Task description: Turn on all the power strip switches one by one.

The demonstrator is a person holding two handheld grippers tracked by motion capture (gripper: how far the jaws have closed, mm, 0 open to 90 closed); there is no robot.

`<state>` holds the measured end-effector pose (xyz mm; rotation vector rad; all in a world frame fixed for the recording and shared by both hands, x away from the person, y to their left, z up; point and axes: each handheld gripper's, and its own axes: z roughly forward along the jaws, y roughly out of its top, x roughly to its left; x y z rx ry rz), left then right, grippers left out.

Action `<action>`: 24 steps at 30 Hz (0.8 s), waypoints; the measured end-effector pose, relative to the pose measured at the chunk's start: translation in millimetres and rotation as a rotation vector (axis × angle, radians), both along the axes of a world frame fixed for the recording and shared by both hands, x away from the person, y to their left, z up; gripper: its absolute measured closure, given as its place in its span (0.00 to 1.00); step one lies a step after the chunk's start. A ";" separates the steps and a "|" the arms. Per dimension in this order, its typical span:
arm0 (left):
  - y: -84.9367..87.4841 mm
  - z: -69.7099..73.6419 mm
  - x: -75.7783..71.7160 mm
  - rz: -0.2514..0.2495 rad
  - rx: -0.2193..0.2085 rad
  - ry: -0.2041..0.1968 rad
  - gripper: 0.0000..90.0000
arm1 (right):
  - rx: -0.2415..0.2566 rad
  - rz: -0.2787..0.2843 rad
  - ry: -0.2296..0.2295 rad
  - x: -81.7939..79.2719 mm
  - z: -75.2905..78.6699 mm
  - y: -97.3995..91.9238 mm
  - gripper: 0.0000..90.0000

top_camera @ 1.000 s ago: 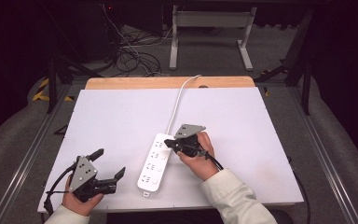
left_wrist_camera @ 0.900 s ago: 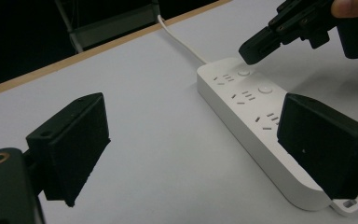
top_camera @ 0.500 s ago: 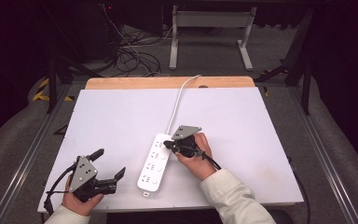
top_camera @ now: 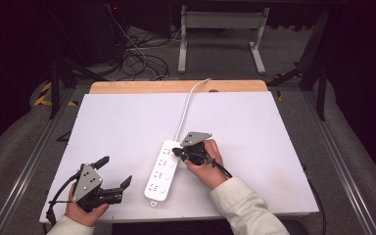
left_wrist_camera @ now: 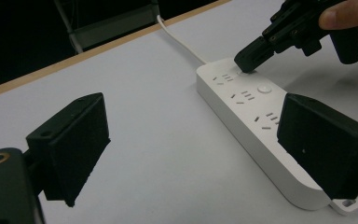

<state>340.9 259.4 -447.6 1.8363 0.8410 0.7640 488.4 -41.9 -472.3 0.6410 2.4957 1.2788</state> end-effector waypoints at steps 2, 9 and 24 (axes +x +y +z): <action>-0.1 0.0 0.0 0.000 0.000 0.000 0.10 | 0.002 0.000 0.004 0.5 -0.4 -0.2 1.00; -0.7 -0.2 0.2 0.000 0.003 0.000 0.10 | 0.010 -0.006 0.013 1.0 -2.1 -0.7 1.00; 1.3 -0.2 1.1 0.007 -0.006 0.004 0.10 | 0.083 -0.003 -0.002 5.0 2.9 -5.9 1.00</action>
